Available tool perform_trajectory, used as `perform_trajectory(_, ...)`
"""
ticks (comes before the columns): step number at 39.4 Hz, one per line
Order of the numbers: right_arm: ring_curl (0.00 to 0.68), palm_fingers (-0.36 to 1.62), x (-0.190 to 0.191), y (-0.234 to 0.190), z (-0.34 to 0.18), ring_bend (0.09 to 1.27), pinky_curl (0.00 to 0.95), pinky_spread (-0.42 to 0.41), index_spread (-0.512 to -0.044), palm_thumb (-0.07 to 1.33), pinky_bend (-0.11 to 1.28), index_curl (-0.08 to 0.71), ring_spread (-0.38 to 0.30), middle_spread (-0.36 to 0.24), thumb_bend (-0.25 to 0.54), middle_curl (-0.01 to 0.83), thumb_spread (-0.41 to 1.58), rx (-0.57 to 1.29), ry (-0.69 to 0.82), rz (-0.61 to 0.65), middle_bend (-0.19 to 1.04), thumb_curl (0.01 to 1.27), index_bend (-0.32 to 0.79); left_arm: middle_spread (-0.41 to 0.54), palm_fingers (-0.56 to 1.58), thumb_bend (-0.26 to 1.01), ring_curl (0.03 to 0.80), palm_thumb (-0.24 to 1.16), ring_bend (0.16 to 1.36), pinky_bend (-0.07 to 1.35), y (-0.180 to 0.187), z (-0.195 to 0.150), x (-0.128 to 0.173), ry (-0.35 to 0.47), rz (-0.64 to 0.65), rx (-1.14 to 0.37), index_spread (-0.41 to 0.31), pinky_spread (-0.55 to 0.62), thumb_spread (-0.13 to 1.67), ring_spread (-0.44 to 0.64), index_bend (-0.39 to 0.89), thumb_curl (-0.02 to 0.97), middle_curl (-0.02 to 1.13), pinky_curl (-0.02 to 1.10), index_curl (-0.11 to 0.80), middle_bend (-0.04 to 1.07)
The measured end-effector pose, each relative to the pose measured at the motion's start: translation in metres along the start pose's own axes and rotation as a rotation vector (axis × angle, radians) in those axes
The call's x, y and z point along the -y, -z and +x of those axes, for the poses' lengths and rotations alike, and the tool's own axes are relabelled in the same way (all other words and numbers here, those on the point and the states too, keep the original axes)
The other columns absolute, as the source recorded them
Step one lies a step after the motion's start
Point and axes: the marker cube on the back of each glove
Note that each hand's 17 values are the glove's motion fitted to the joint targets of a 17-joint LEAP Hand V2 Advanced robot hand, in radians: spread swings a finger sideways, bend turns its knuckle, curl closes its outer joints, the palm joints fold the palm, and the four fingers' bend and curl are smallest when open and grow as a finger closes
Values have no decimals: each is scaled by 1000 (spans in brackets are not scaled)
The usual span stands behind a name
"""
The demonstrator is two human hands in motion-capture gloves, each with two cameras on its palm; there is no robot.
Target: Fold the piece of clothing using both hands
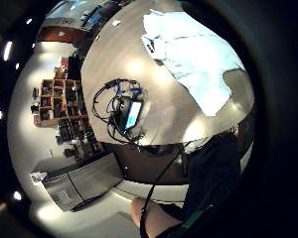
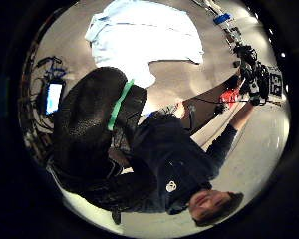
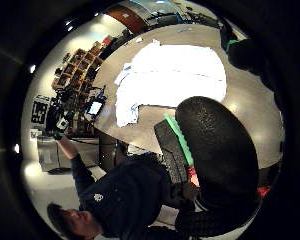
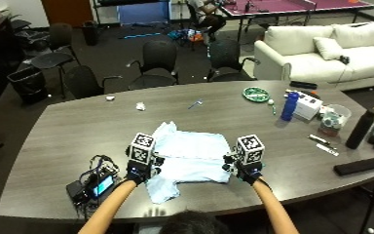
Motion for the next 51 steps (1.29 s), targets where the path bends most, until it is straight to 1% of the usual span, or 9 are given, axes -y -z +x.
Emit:
perform_trajectory(1,83,828,0,0,0,419,80,13,-124,266,383,73,-38,-62,179,73,446,-1,0,-2,255,42,231,74,338,89,65,142,393,250,-1,-1,0,1,-2,0,-39,163,443,160,244,29,28,52,73,145)
perform_trajectory(5,173,798,0,-4,0,446,161,19,-175,305,393,166,-59,-97,203,132,735,-12,3,-17,237,67,203,107,305,92,124,160,442,258,-7,-5,3,8,-21,-7,-56,240,711,242,246,55,73,106,130,146)
perform_trajectory(8,209,788,1,-5,-1,443,193,22,-198,317,388,203,-68,-113,206,164,889,-16,7,-20,231,83,183,124,288,88,147,166,462,261,-10,-9,3,13,-29,-14,-64,277,851,284,246,74,94,133,164,148)
perform_trajectory(18,259,782,5,-1,-11,421,245,24,-231,331,369,255,-85,-130,187,235,1170,-25,19,-19,195,128,152,143,256,60,183,175,491,261,-20,-18,2,-15,-32,-86,-75,336,1100,353,241,129,138,189,250,154)
perform_trajectory(26,287,771,0,0,-19,415,275,23,-239,337,361,273,-90,-122,160,273,1261,-69,29,-66,180,154,140,163,215,31,206,193,520,290,-38,-7,-1,-82,-67,-131,-73,341,1147,373,182,170,160,230,283,144)
perform_trajectory(36,313,755,6,-14,-20,406,304,16,-242,347,363,284,-91,-124,125,299,1309,-54,35,-88,175,181,141,202,152,-12,232,229,570,337,-117,30,32,-209,-213,-135,-42,344,1087,388,123,225,190,272,284,171)
perform_trajectory(40,322,750,8,-21,-21,406,313,15,-242,352,362,289,-92,-123,111,307,1318,-54,38,-103,171,189,143,208,134,-13,240,255,582,355,-144,42,33,-159,-340,-106,-36,344,1059,393,127,248,209,285,280,185)
perform_trajectory(47,335,742,14,-35,-17,406,326,13,-243,365,363,296,-92,-121,90,316,1326,-51,33,-137,169,206,142,214,106,-13,245,303,588,379,-161,47,36,-133,-360,-119,-15,353,1027,404,126,277,239,302,274,192)
perform_trajectory(51,341,739,17,-43,-17,407,332,13,-244,371,363,298,-92,-116,77,319,1329,-48,34,-149,168,213,140,235,78,6,253,367,608,400,-169,41,47,-58,-395,-166,-5,356,1044,408,124,299,243,313,271,166)
